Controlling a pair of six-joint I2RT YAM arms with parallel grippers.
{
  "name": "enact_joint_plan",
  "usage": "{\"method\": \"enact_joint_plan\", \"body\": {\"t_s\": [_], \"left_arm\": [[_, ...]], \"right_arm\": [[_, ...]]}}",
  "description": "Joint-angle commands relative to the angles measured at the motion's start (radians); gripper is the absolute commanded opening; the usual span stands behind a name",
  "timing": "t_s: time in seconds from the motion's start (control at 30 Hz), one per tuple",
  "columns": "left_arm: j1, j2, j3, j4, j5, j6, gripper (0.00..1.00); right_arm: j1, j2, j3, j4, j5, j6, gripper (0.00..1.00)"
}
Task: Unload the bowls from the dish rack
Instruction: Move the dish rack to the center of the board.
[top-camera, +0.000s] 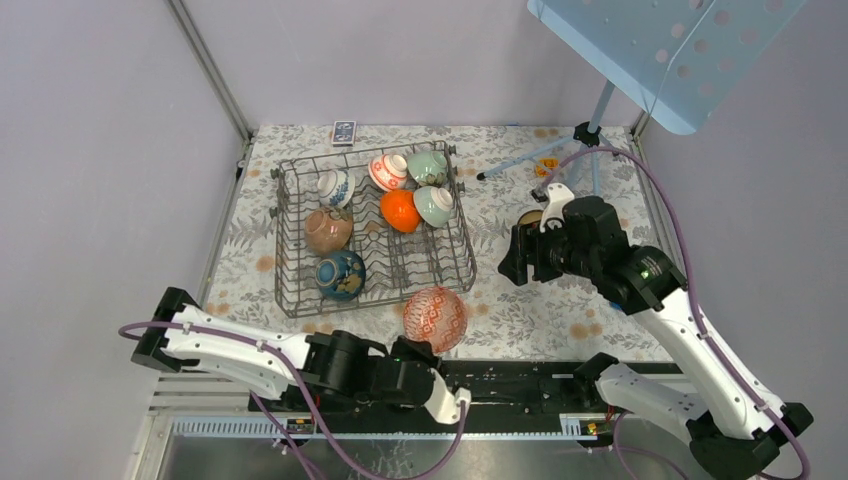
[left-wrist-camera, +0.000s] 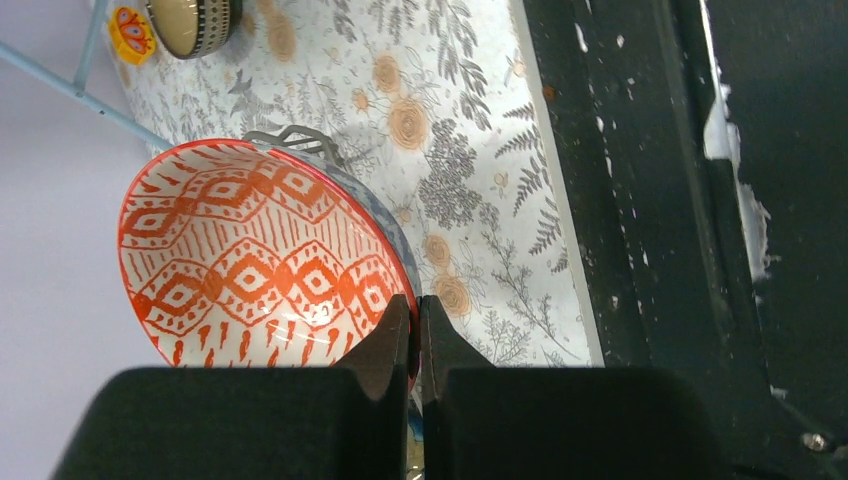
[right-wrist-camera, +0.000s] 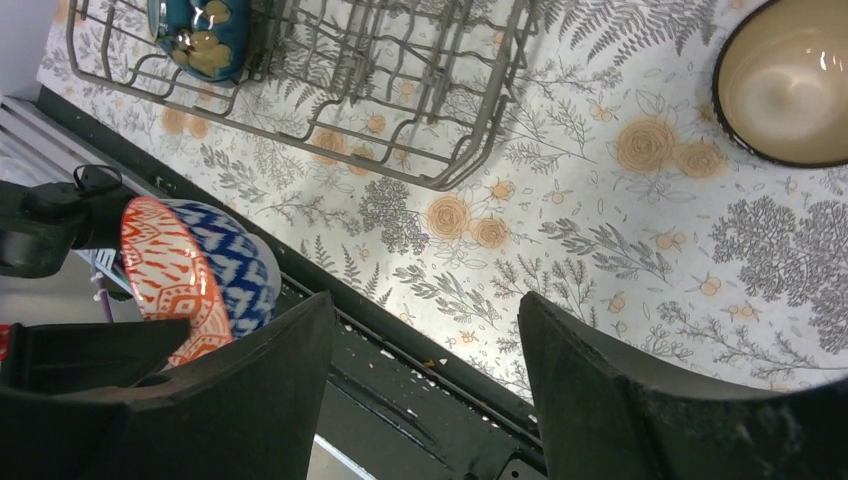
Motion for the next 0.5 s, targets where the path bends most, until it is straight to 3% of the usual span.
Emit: {"method": "enact_joint_plan", "body": {"t_s": [0.0, 0.47], "left_arm": [[-0.029, -0.005, -0.021, 0.003, -0.020, 0.081, 0.00], [-0.117, 0.040, -0.093, 0.034, -0.033, 0.175, 0.00]], "right_arm": [[0.061, 0.066, 0.126, -0.081, 0.073, -0.041, 0.73], [0.431, 0.264, 0.241, -0.103, 0.248, 0.003, 0.71]]}}
